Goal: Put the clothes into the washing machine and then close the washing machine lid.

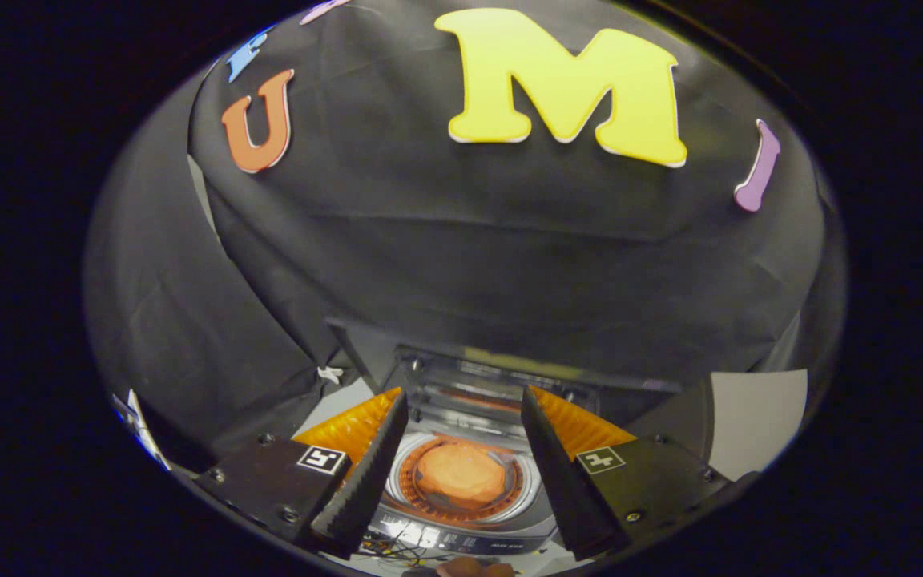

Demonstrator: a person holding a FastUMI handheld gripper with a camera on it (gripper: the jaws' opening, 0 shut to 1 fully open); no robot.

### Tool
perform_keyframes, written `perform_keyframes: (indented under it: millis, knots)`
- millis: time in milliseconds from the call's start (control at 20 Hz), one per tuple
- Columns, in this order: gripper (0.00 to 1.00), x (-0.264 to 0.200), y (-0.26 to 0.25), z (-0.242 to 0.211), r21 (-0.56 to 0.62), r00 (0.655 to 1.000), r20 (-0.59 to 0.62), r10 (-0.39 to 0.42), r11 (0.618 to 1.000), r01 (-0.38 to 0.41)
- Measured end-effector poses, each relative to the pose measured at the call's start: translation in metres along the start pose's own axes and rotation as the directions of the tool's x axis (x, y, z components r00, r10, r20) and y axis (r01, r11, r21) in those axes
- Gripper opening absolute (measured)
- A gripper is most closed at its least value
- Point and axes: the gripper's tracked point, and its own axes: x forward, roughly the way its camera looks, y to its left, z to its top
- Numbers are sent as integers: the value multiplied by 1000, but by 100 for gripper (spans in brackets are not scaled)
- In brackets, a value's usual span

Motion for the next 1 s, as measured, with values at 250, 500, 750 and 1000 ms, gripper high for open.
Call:
perform_keyframes:
  millis: [250, 500, 750, 1000]
  knots:
    - [90, 28, -12, 35, 41, 997, 81, -15, 999, 12]
    - [90, 77, -27, 42, 115, 997, 62, -39, 993, 31]
    - [90, 107, -33, 43, 137, 999, 26, -44, 990, 40]
    - [90, 117, -28, 37, 139, 1000, 0, -31, 990, 31]
